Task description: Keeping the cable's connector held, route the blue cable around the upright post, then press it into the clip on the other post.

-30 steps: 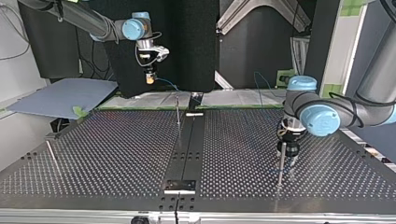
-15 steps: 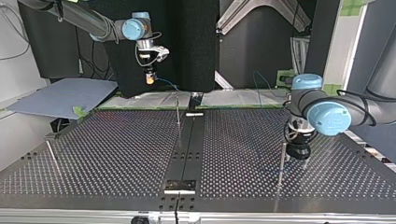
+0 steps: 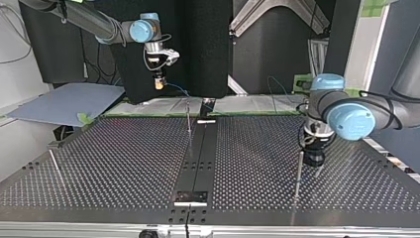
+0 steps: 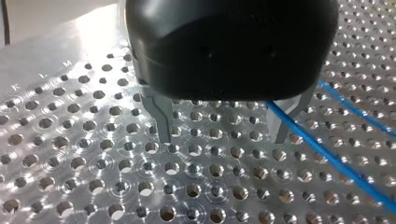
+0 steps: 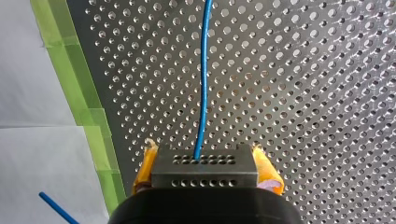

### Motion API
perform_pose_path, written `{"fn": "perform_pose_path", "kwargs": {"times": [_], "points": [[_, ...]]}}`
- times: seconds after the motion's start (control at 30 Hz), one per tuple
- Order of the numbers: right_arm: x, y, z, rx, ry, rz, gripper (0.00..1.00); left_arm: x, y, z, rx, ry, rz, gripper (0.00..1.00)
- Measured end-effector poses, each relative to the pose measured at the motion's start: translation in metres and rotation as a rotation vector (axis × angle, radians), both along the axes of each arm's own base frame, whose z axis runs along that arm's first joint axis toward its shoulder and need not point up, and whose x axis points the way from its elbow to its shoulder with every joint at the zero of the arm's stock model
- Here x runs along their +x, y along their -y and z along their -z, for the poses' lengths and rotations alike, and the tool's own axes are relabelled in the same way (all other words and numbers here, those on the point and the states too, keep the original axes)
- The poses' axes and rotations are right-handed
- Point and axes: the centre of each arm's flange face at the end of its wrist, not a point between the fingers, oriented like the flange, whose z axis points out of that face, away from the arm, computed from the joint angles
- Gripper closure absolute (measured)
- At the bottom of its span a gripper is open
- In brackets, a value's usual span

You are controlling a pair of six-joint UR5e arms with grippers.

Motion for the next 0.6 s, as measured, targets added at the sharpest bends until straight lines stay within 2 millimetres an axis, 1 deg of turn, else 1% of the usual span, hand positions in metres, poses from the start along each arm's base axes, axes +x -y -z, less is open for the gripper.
{"fn": "perform_pose_path", "kwargs": {"times": [0.2,0.33,0.43,0.6], "points": [[0.000,0.000,0.000,-0.001,0.000,0.000,1.00,-0.018,0.001,0.003,0.030,-0.006,0.010,0.02],[0.000,0.000,0.000,-0.001,0.000,0.000,1.00,-0.031,0.004,-0.002,0.035,0.008,0.023,0.02],[0.000,0.000,0.000,-0.001,0.000,-0.001,1.00,-0.036,0.007,-0.004,0.032,0.014,0.050,0.02],[0.000,0.000,0.000,-0.001,0.000,0.000,1.00,-0.038,0.012,-0.005,0.015,0.021,0.088,0.02]]}}
